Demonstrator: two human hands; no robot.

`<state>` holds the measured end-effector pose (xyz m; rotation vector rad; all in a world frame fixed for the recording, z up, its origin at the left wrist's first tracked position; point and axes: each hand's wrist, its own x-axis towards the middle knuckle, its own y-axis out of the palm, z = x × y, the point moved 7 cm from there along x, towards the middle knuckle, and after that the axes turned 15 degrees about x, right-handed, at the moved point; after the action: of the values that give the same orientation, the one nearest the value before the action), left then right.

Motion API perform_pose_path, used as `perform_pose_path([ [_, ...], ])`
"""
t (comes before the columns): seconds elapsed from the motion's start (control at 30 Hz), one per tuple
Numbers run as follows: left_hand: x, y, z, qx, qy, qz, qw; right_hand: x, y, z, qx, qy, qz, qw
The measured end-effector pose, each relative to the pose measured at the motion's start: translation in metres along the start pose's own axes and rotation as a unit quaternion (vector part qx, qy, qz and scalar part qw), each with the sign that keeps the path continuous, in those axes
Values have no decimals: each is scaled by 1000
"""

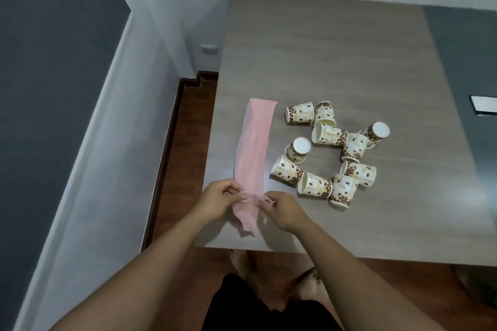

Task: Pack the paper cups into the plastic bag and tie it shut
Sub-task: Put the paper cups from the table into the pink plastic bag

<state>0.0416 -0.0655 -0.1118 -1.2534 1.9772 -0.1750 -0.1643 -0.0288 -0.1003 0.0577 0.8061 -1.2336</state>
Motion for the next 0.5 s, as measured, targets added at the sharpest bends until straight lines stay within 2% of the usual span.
perform_pose_path([
  [0.13, -9, -25, -17, -40, 1, 35, 999, -6, -28, 19, 39, -26, -28, 999],
  [0.23, -16, -39, -28, -75, -5, 61, 995, -11, -45, 41, 133, -43, -63, 988],
  [0.37, -24, -56, -43, -170, -12, 26, 985, -17, -62, 66, 257, -50, -153, 953],
  [0.43, -27, -56, -47, -229, -23, 11, 973, -26, -64, 77, 274, -32, -154, 949],
  [0.5, -28, -54, -52, -259, -29, 13, 965, -39, -57, 95, 252, -25, -108, 961],
])
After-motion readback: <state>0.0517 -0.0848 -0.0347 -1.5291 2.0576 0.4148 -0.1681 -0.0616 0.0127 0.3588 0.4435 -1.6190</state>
